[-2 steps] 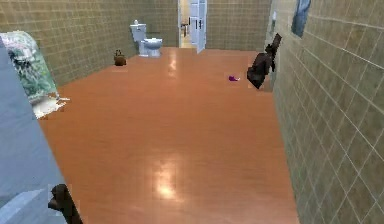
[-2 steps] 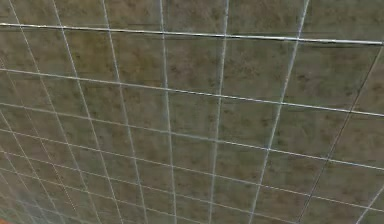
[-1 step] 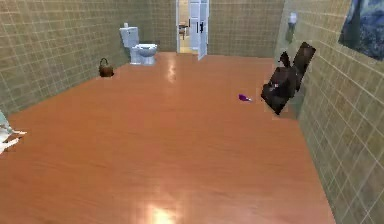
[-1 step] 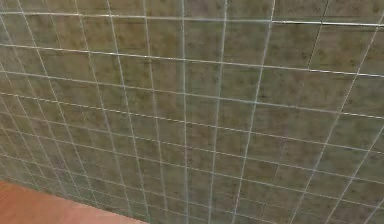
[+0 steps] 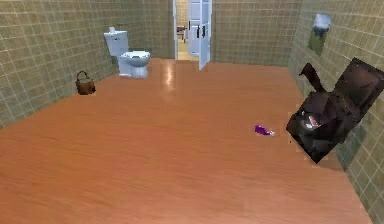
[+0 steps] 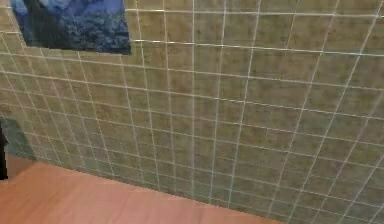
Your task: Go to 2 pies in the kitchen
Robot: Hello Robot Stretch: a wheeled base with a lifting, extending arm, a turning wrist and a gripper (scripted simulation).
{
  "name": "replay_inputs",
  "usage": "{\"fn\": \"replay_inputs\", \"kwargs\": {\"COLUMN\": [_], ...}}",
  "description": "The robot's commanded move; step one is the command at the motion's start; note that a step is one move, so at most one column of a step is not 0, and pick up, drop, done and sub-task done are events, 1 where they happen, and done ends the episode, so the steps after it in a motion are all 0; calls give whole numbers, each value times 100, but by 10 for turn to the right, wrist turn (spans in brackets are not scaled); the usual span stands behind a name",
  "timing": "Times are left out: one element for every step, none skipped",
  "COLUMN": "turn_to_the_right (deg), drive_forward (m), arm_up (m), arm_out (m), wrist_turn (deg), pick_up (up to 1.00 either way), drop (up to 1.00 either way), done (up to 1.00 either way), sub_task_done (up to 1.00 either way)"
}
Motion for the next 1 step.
{"fn": "replay_inputs", "kwargs": {"turn_to_the_right": [0], "drive_forward": [100], "arm_up": [0], "arm_out": [0], "wrist_turn": [0], "pick_up": [0], "drop": [0], "done": [0], "sub_task_done": [0]}}
